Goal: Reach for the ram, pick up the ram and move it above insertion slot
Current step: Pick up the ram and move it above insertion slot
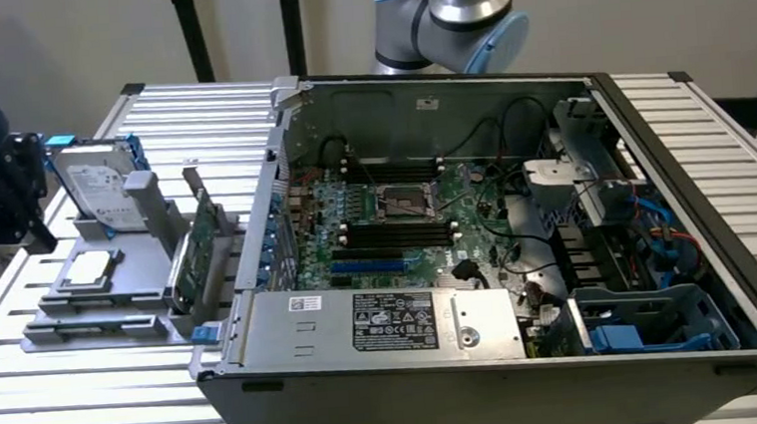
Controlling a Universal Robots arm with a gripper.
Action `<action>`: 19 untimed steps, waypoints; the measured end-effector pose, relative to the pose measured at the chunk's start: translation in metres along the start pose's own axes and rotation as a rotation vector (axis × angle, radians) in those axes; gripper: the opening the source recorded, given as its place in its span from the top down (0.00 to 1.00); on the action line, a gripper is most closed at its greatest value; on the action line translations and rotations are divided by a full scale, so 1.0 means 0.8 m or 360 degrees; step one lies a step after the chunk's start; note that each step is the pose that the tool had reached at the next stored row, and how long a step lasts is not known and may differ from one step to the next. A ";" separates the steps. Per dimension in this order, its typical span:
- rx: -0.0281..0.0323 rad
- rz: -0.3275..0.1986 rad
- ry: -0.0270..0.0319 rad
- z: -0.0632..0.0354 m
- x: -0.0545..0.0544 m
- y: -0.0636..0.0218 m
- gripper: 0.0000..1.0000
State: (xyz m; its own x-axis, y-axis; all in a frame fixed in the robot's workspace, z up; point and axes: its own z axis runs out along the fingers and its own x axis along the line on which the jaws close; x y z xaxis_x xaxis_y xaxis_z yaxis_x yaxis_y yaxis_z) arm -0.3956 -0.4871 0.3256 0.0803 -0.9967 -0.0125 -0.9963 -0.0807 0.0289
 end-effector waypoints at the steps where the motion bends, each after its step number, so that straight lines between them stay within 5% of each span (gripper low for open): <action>1: 0.00007 -0.0020 -0.00021 0.000 0.000 0.000 0.89; 4: 0.00006 -0.0031 -0.00023 0.000 0.000 0.000 0.89; 10: 0.00026 -0.0031 -0.00020 0.005 0.000 0.000 0.69; 19: 0.00059 -0.0031 -0.00016 0.025 0.001 0.000 0.69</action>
State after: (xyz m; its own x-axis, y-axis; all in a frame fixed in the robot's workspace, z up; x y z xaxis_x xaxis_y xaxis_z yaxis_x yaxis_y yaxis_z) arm -0.3963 -0.4881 0.3055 0.0999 -0.9949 -0.0140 -0.9947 -0.1002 0.0249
